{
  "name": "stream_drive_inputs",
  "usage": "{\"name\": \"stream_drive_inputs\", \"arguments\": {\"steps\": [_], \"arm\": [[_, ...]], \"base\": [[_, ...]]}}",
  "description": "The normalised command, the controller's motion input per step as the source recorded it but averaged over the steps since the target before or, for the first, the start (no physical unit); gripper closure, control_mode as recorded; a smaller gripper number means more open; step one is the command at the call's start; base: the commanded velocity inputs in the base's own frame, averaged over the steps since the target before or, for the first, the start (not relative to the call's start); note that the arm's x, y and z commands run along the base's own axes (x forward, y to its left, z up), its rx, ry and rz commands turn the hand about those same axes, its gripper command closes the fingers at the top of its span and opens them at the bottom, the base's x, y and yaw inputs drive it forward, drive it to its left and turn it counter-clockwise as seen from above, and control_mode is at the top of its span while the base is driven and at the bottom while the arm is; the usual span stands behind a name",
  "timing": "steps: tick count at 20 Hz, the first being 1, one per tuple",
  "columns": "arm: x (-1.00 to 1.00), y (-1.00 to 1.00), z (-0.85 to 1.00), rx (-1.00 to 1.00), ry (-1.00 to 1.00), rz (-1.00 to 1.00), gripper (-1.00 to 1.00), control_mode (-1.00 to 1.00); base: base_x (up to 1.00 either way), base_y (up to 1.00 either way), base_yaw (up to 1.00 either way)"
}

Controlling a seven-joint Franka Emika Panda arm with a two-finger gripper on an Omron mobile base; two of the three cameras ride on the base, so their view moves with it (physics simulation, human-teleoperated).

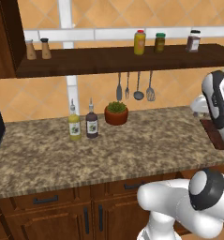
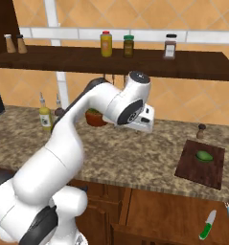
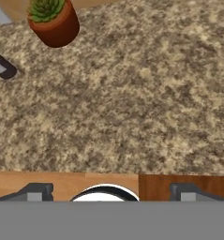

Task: Place the appropriate cutting tool for cutting the avocado skin on the cutting board.

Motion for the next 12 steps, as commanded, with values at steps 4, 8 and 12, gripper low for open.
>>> {"name": "stream_drive_inputs", "arguments": {"steps": [4, 8, 12], "arm": [[-0.28, -0.7, -0.59, 0.0, 0.0, 0.0, -1.0, -1.0], [-0.31, -0.44, -0.58, -0.02, 0.01, 0.0, -1.0, -1.0], [-0.04, -0.22, -0.25, -0.07, 0.12, 0.0, -1.0, -1.0]], "base": [[0.0, 0.0, 0.0], [0.0, 0.0, 0.0], [0.0, 0.0, 0.0]]}}
